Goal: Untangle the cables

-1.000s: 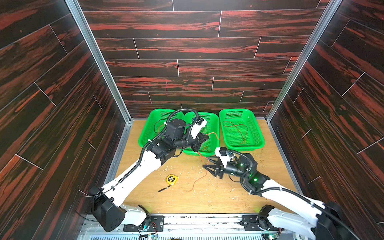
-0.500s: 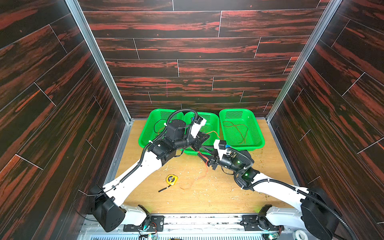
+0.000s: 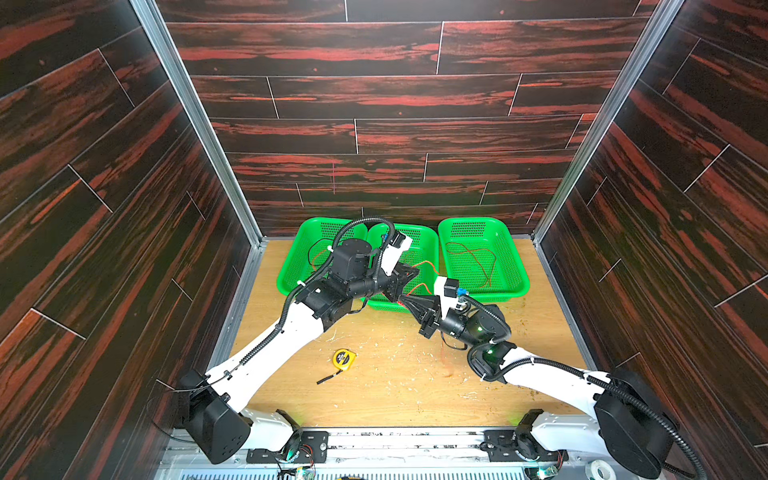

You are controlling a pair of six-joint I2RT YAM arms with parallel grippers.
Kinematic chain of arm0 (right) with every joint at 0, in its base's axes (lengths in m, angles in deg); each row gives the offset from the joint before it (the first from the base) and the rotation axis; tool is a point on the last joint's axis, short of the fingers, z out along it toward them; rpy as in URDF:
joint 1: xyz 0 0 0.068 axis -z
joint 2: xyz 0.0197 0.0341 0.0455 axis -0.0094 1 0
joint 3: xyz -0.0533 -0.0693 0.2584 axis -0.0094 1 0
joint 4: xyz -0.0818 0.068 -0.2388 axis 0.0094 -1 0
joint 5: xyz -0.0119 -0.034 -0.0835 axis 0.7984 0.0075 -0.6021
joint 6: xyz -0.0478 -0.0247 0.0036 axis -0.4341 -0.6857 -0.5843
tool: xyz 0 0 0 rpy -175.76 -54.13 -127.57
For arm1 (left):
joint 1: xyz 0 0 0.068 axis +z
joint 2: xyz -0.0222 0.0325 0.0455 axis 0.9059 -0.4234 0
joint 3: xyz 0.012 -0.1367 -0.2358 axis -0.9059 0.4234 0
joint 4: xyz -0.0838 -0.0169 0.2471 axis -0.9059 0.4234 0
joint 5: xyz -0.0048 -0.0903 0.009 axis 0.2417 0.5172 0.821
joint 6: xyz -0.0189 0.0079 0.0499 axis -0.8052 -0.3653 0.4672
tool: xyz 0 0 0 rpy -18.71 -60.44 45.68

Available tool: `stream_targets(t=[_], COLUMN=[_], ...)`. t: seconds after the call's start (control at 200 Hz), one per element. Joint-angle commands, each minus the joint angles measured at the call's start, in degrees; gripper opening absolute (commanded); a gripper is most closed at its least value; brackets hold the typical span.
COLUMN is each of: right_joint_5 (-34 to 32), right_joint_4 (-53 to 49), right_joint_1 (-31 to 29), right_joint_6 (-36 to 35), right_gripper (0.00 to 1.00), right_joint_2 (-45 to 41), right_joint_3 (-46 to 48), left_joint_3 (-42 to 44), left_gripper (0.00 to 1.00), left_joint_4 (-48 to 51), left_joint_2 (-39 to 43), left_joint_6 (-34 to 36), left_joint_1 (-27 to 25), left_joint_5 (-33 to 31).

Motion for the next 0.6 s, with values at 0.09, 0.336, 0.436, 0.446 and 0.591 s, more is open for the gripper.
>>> stream_targets(t=[0.09,0.336,0.436,0.446,0.591], right_joint_5=[-11.27,-16.60,-15.32,-15.10,-13.09], right_joint_4=[0.89,-9.54,-15.35,-15.78,-21.08], right_joint_1=[0.37,4.28,6.07,6.20,6.95], right_joint_6=[4.36,13.94,16.79,16.89,18.26], right_gripper=[0.00,0.00,0.00,0.00,0.00], right_joint_2=[-1.86,-1.74,-1.14,-1.04,1.79], right_joint_3=[1.87,-0.13,-2.09,-2.28,-5.58], left_joint_3=[1.53,3.81,4.60,4.65,5.63], left_gripper=[0.00,0.00,0.00,0.00,0.00], left_joint_4=[0.11,-1.25,-1.07,-1.06,-3.04], left_joint_2=[3.52,5.89,6.48,6.47,6.65], left_joint_6=[0.46,-0.30,-0.28,-0.22,-0.28], left_joint_1=[-0.20,-1.44,-2.13,-2.24,-3.94], left_joint_5=[1.70,7.13,9.34,9.71,11.80])
